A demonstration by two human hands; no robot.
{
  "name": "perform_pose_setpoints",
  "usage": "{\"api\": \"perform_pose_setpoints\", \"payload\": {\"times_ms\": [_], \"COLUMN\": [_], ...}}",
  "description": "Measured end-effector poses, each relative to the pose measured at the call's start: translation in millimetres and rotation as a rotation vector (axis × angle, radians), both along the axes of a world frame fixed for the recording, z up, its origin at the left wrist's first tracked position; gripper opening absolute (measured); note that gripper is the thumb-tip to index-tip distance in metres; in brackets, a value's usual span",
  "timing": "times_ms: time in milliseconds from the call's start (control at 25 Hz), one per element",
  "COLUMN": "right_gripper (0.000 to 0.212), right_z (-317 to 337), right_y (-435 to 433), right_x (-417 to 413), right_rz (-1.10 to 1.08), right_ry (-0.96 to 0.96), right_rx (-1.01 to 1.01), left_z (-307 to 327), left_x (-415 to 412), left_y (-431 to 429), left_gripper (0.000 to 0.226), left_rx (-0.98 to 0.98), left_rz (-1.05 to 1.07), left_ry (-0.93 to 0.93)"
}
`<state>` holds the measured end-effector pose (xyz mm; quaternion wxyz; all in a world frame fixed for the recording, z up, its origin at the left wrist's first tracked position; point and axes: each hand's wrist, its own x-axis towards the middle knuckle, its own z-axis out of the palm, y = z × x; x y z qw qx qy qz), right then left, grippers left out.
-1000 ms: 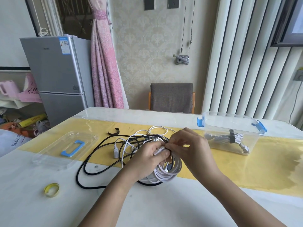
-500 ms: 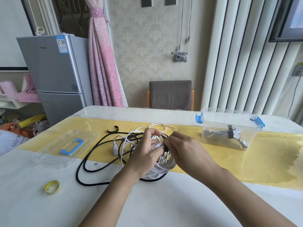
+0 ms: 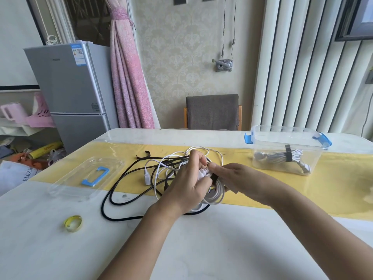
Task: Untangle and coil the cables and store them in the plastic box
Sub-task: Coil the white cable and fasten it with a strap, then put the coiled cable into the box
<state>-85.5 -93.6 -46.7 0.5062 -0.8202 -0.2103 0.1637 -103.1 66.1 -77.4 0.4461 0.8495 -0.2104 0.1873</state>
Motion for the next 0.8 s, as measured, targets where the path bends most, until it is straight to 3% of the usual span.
{"api": "perform_pose_setpoints", "payload": {"times_ms": [80,200,360,440,520,680,800], "right_gripper": [0.055,0.087,0.056,0.049,0.037,0.041,0.04], "right_z": [-2.3,-10.3,3.4,15.8,25.8,33.8,45.4], "right_y": [-8.5,-12.7,-13.2,-19.8,-27.2,-56.4,-93.2], "right_x": [7.0,15.0,11.3,9.0,9.8,43.4,93.9], "right_rz": [0.142,0.241,0.184,0.077,-0.077,-0.366,-0.519], "right_ry": [0.184,0.296,0.115,0.002,-0.151,-0.565,-0.788], "right_rx": [0.156,0.234,0.178,0.192,0.167,-0.109,-0.608], "left_z": [-0.4,-2.2,-7.3,-17.3,-29.1,-47.1,-50.5], "left_x": [-1.2,-2.2,8.5,24.6,38.9,51.7,56.0], "left_y": [-3.4,-5.5,1.9,10.8,16.8,17.0,16.1], "left_gripper": [0.024,0.026,0.041,0.049,0.058,0.062,0.059], "left_rx": [0.013,0.013,0.047,0.199,0.351,0.402,0.361], "left_rz": [-0.027,-0.041,0.03,0.179,0.318,0.363,0.375], "left_ry": [-0.027,-0.062,-0.229,-0.318,-0.268,-0.154,-0.17]}}
